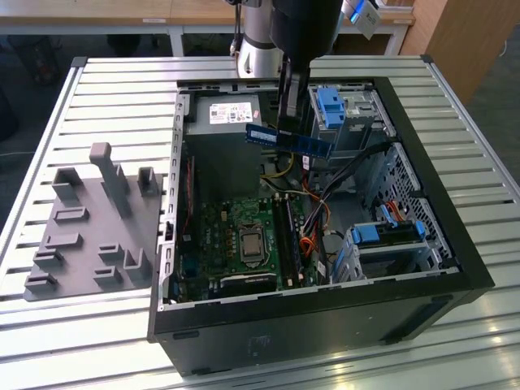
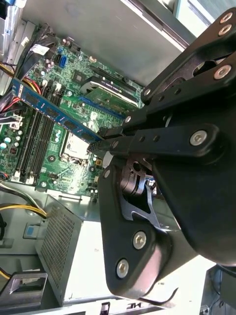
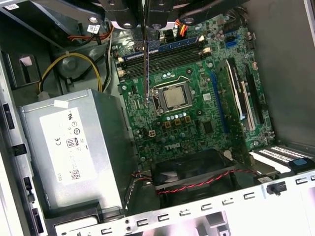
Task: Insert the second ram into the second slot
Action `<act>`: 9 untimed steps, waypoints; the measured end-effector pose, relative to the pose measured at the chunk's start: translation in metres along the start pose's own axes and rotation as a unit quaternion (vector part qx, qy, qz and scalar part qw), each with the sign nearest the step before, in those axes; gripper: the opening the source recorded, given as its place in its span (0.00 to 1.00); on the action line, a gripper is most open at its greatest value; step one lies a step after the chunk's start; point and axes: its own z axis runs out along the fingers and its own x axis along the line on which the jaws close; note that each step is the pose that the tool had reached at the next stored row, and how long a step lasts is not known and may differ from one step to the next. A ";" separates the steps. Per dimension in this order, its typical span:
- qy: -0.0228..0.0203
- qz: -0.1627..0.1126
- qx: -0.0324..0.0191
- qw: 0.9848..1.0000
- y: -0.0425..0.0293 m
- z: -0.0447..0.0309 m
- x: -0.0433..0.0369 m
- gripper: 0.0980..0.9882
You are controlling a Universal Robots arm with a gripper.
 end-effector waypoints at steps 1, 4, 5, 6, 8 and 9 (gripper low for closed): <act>0.000 0.001 0.000 1.000 0.0000 0.0000 0.0000 0.04; 0.000 0.005 0.000 1.000 0.0000 0.0000 0.0000 0.04; 0.000 0.006 0.000 1.000 0.0000 0.0000 0.0000 0.04; 0.000 0.007 0.000 1.000 0.0000 0.0000 0.0000 0.04; 0.000 0.009 0.000 1.000 0.0000 0.0000 0.0000 0.04; 0.000 0.010 0.000 1.000 0.0000 0.0000 0.0000 0.04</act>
